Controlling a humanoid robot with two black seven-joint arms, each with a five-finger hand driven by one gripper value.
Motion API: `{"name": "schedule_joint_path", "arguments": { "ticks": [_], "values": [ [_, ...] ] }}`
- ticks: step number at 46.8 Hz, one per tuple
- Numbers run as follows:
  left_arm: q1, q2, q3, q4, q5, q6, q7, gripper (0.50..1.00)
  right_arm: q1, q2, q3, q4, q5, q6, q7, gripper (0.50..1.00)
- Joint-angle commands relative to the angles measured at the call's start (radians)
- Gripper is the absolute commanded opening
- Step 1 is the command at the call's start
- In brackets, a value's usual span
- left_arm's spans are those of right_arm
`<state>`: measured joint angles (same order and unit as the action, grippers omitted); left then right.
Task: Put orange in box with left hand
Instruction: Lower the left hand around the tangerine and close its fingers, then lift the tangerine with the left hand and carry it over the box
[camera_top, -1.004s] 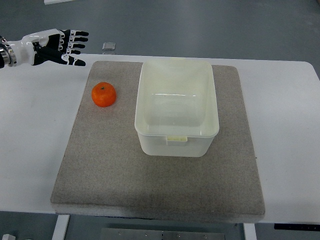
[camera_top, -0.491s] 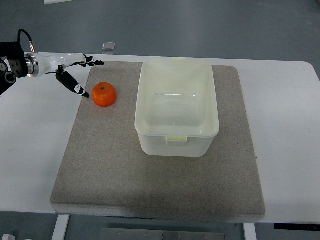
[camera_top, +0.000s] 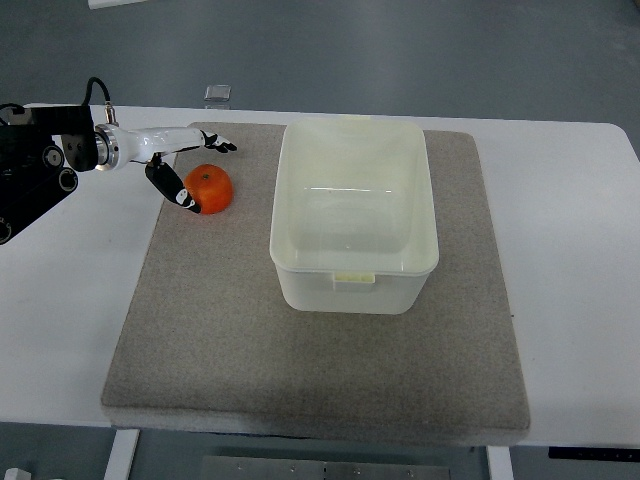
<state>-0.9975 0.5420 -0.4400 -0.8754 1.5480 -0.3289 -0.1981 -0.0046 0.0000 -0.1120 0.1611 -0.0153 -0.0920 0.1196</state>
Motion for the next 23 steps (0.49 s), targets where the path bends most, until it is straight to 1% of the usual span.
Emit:
{"name": "schedule_joint_path", "arguments": {
  "ticks": [1,2,3,9,12,14,15,17,19,23],
  "values": [
    [-0.001,-0.004,0.033,0.001,0.021,0.014,0.000,0.838,0.000,0.000,0.000,0.000,0.000,0.000,0.000,0.932],
    [-0.001,-0.005,0.040,0.001,0.024,0.016,0.000,0.819,0.000,0.000,0.000,0.000,0.000,0.000,0.000,0.932],
    [-0.001,-0.005,0.046,0.001,0.027,0.018,0.000,0.812,0.000,0.000,0.000,0.000,0.000,0.000,0.000,0.932],
    [-0.001,-0.008,0.052,0.001,0.034,0.036,0.000,0.797,0.000,0.000,0.000,0.000,0.000,0.000,0.000,0.932],
    [-0.001,-0.011,0.052,0.001,0.035,0.047,0.000,0.761,0.000,0.000,0.000,0.000,0.000,-0.002,0.000,0.932],
    [-0.001,-0.011,0.053,0.001,0.035,0.047,0.000,0.701,0.000,0.000,0.000,0.000,0.000,0.000,0.000,0.932],
    [-0.001,-0.011,0.055,0.001,0.035,0.047,0.000,0.662,0.000,0.000,0.000,0.000,0.000,0.000,0.000,0.930],
    [-0.004,-0.011,0.058,0.001,0.037,0.047,0.000,0.568,0.000,0.000,0.000,0.000,0.000,0.000,0.000,0.932],
    [-0.007,-0.010,0.063,0.001,0.038,0.047,0.000,0.500,0.000,0.000,0.000,0.000,0.000,0.000,0.000,0.930],
    [-0.013,-0.007,0.063,-0.002,0.046,0.047,0.000,0.500,0.000,0.000,0.000,0.000,0.000,0.000,0.000,0.932]
  ]
}}
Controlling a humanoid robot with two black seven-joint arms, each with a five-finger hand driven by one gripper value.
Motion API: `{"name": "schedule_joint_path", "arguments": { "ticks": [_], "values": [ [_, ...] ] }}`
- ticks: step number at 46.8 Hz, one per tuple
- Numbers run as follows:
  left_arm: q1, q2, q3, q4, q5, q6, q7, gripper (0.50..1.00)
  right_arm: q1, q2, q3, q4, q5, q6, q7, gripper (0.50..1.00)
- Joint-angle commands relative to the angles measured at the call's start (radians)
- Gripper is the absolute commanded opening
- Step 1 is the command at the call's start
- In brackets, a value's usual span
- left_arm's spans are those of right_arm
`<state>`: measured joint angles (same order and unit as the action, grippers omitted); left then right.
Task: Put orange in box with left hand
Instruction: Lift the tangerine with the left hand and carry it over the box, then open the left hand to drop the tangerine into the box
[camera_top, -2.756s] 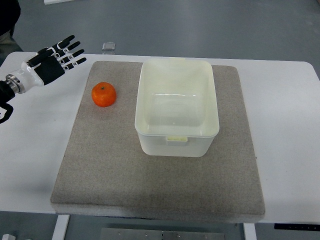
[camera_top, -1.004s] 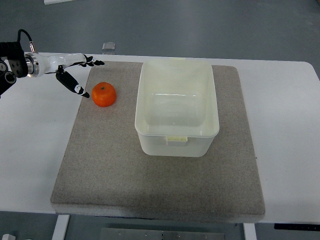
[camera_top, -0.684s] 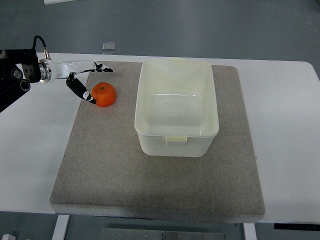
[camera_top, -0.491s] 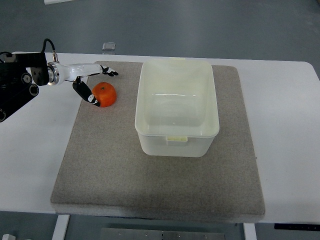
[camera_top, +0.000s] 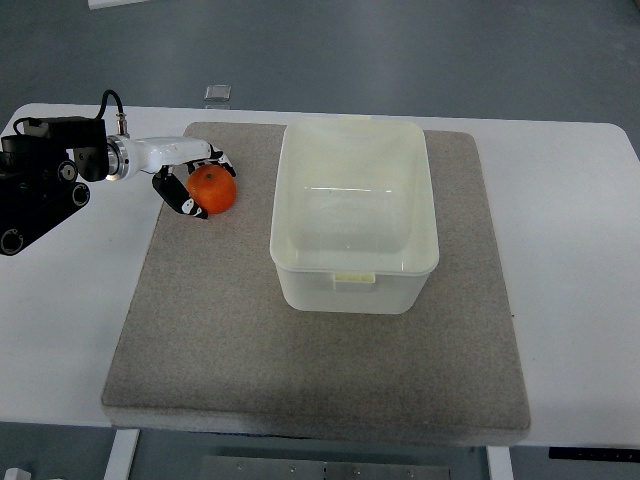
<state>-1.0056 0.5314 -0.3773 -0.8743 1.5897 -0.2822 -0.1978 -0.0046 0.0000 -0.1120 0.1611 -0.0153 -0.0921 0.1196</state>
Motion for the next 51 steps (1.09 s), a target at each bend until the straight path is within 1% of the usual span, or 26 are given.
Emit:
{"name": "schedule_joint_path", "arguments": {
  "ticks": [1,6,8,12,15,21,28,33,40,44,48,49,51],
  "values": [
    [-0.011,0.005,0.000,-0.005,0.003,0.000,0.000,0.500,0.000,0.000,0.000,0.000,0.000,0.000,0.000,0.932],
    [-0.064,0.022,-0.015,-0.034,-0.013,0.001,0.000,0.500,0.000,0.000,0.000,0.000,0.000,0.000,0.000,0.932],
    [-0.079,0.051,-0.025,-0.061,-0.017,0.001,-0.002,0.500,0.000,0.000,0.000,0.000,0.000,0.000,0.000,0.932],
    [-0.122,0.122,-0.051,-0.150,-0.020,-0.005,-0.011,0.500,0.000,0.000,0.000,0.000,0.000,0.000,0.000,0.932],
    [-0.148,0.151,-0.058,-0.224,-0.025,-0.011,-0.018,0.500,0.000,0.000,0.000,0.000,0.000,0.000,0.000,0.932],
    [-0.194,0.159,-0.061,-0.321,-0.030,-0.018,-0.018,0.500,0.000,0.000,0.000,0.000,0.000,0.000,0.000,0.932],
    [-0.214,0.133,-0.060,-0.400,-0.025,-0.041,-0.018,0.500,0.000,0.000,0.000,0.000,0.000,0.000,0.000,0.932],
    [-0.217,0.070,-0.060,-0.407,-0.020,-0.057,-0.014,0.500,0.000,0.000,0.000,0.000,0.000,0.000,0.000,0.932],
    [-0.205,-0.025,-0.048,-0.397,-0.004,-0.057,-0.008,0.500,0.000,0.000,0.000,0.000,0.000,0.000,0.000,0.932],
    [-0.202,-0.073,-0.038,-0.370,0.013,-0.057,-0.003,0.500,0.000,0.000,0.000,0.000,0.000,0.000,0.000,0.932],
    [-0.200,-0.120,-0.035,-0.319,0.016,-0.055,-0.002,0.500,0.000,0.000,0.000,0.000,0.000,0.000,0.000,0.932],
    [-0.199,-0.131,-0.034,-0.307,0.016,-0.055,-0.002,0.510,0.000,0.000,0.000,0.000,0.000,0.000,0.000,0.932],
    [-0.199,-0.145,-0.025,-0.292,0.016,-0.055,-0.002,0.582,0.000,0.000,0.000,0.000,0.000,0.000,0.000,0.932]
  ]
}}
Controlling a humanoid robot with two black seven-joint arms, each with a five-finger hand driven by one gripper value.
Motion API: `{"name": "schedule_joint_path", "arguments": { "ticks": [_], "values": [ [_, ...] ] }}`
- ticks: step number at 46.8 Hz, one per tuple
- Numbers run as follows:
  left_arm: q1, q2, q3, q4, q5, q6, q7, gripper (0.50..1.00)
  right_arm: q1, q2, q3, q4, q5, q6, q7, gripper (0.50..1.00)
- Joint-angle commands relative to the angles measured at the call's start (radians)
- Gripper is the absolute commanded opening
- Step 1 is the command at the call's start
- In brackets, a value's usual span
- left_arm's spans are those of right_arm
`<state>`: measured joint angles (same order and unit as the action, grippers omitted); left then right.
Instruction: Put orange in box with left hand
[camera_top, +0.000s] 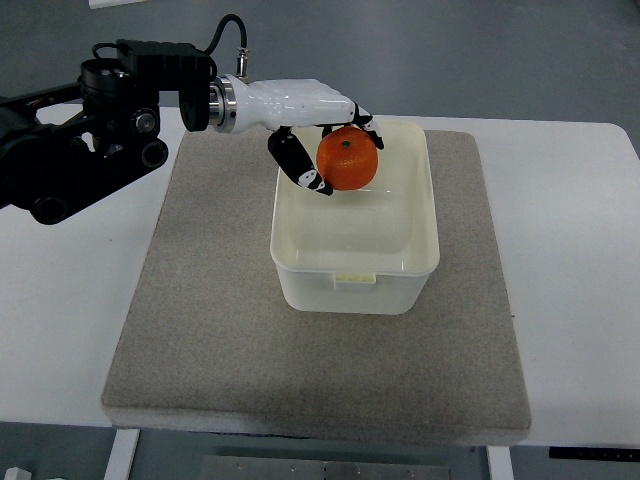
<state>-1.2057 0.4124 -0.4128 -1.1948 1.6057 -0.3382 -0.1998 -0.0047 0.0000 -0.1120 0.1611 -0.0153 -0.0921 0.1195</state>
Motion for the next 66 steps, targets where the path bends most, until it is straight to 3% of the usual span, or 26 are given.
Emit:
{"name": "schedule_joint_path", "arguments": {
  "ticks": [1,5,8,11,16,30,39,53,66],
  "values": [
    [0.003,-0.030,0.019,0.032,0.000,0.001,0.000,0.617,0.000,0.000,0.000,0.000,0.000,0.000,0.000,0.932],
    [0.014,-0.038,0.039,0.035,0.002,0.011,0.000,0.760,0.000,0.000,0.000,0.000,0.000,0.000,0.000,0.932],
    [0.015,-0.043,0.040,0.035,0.005,0.011,0.000,0.797,0.000,0.000,0.000,0.000,0.000,0.000,0.000,0.932],
    [0.018,-0.043,0.040,0.037,0.005,0.013,0.000,0.919,0.000,0.000,0.000,0.000,0.000,0.000,0.000,0.932],
    [0.026,-0.040,0.040,0.040,0.003,0.013,0.000,0.988,0.000,0.000,0.000,0.000,0.000,0.000,0.000,0.930],
    [0.026,-0.023,0.020,0.050,-0.073,0.022,0.000,0.992,0.000,0.000,0.000,0.000,0.000,0.000,0.000,0.932],
    [0.022,0.052,-0.040,0.113,-0.438,0.060,-0.001,0.992,0.000,0.000,0.000,0.000,0.000,0.000,0.000,0.932],
    [0.034,0.082,-0.043,0.415,-1.009,0.074,0.000,0.992,0.000,0.000,0.000,0.000,0.000,0.000,0.000,0.932],
    [0.107,0.071,-0.044,0.616,-1.271,-0.033,0.000,0.994,0.000,0.000,0.000,0.000,0.000,0.000,0.000,0.932]
  ]
}}
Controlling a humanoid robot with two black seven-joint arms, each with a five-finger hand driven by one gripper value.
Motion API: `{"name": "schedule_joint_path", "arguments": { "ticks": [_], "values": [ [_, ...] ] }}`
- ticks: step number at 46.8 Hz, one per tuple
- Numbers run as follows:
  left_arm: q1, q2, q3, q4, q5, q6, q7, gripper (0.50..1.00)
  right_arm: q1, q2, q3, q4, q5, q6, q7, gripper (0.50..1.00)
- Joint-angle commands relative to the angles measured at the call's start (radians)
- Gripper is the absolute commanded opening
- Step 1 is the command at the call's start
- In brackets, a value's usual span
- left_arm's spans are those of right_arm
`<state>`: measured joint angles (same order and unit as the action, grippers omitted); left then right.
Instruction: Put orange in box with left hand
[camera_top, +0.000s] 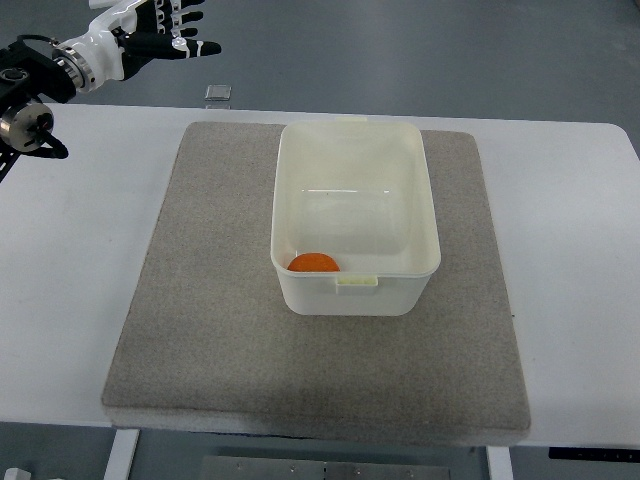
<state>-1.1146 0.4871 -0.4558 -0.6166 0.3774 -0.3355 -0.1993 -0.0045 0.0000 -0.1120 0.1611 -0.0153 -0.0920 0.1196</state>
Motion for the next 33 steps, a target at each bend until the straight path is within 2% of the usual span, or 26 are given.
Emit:
{"name": "schedule_joint_path", "arguments": {
  "ticks": [1,11,24,29,33],
  "values": [
    [0.022,-0.004,-0.003,0.049,-0.060,-0.046,0.000,0.992,0.000,0.000,0.000,0.000,0.000,0.000,0.000,0.932],
    [0.058,-0.008,0.000,0.133,-0.323,-0.146,0.014,0.994,0.000,0.000,0.000,0.000,0.000,0.000,0.000,0.932],
    [0.094,-0.007,-0.003,0.143,-0.548,-0.272,0.179,0.994,0.000,0.000,0.000,0.000,0.000,0.000,0.000,0.932],
    [0.098,-0.008,-0.004,0.152,-0.621,-0.275,0.231,0.994,0.000,0.000,0.000,0.000,0.000,0.000,0.000,0.932],
    [0.098,-0.007,-0.004,0.159,-0.656,-0.275,0.247,0.994,0.000,0.000,0.000,0.000,0.000,0.000,0.000,0.932]
  ]
}}
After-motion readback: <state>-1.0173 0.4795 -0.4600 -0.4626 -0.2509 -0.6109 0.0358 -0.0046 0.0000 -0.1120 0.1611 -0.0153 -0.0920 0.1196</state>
